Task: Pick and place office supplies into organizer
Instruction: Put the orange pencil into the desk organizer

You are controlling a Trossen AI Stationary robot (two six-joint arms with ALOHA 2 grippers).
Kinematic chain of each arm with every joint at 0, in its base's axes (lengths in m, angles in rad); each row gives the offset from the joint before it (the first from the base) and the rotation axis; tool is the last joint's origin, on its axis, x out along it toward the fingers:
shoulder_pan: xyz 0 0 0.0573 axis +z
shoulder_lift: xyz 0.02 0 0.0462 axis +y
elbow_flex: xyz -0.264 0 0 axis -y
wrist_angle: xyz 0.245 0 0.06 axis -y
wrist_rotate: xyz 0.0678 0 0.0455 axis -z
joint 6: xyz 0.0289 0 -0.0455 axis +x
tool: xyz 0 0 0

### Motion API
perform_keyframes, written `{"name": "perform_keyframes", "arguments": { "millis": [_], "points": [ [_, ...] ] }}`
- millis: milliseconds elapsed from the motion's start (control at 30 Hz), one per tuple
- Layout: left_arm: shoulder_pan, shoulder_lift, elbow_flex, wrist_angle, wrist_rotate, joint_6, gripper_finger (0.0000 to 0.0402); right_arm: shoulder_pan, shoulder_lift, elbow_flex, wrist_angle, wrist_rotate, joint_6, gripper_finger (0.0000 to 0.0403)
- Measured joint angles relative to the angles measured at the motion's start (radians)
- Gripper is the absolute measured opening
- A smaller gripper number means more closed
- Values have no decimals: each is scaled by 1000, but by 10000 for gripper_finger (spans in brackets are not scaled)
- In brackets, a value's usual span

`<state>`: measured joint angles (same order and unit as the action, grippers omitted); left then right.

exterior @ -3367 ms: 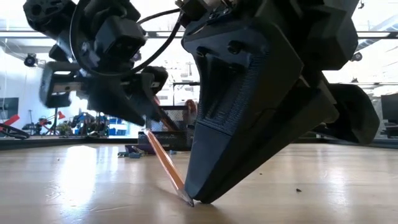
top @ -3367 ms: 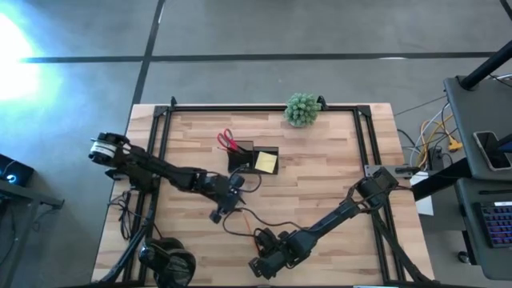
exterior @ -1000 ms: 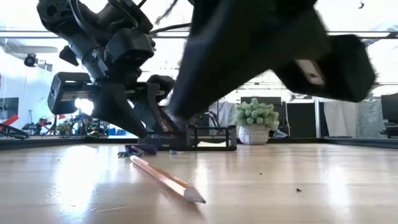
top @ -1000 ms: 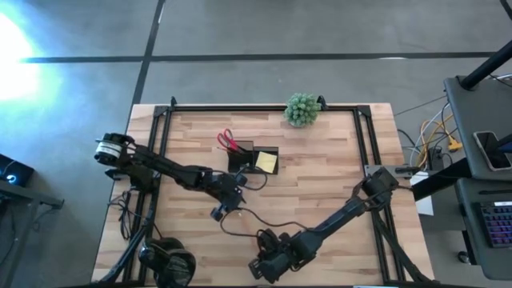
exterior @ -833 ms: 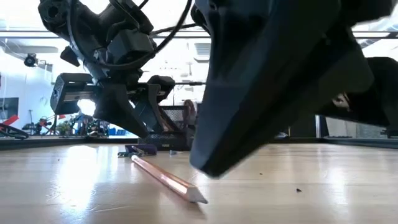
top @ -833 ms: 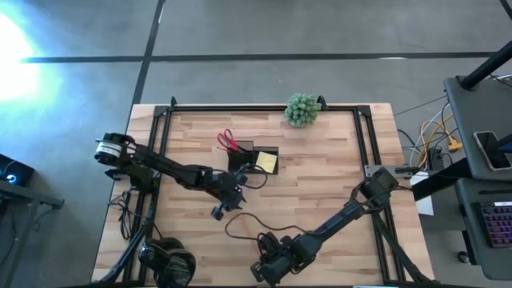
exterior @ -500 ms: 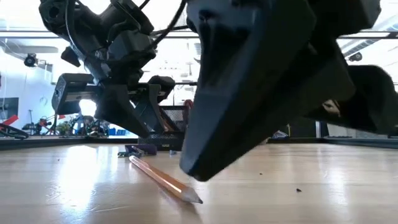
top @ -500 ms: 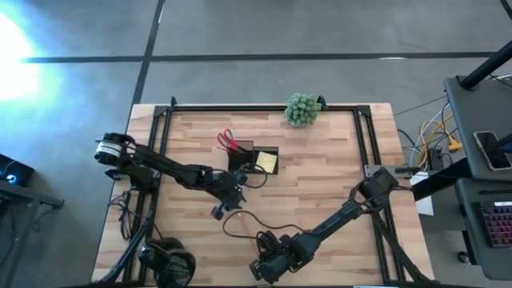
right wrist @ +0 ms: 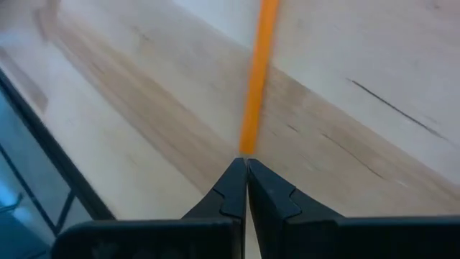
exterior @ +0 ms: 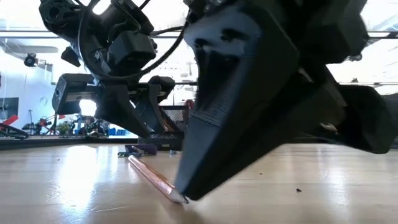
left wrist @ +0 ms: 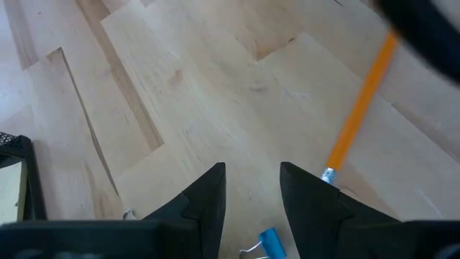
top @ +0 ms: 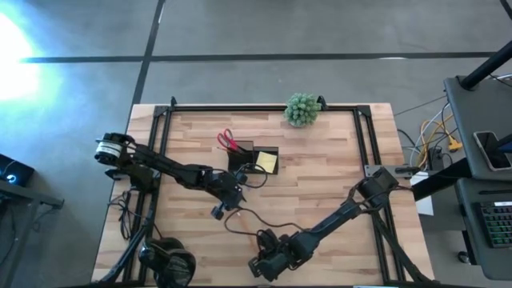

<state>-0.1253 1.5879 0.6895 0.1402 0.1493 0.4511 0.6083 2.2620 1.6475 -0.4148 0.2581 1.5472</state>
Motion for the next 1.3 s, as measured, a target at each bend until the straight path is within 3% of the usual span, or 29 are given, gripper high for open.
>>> {"name": "perform_keyframes", "arguments": {
  "millis": [1300],
  "points": [
    [2,0,-8,-24,0,-3,118,-13,-4,-5,100,-16,-69,8]
  ]
}}
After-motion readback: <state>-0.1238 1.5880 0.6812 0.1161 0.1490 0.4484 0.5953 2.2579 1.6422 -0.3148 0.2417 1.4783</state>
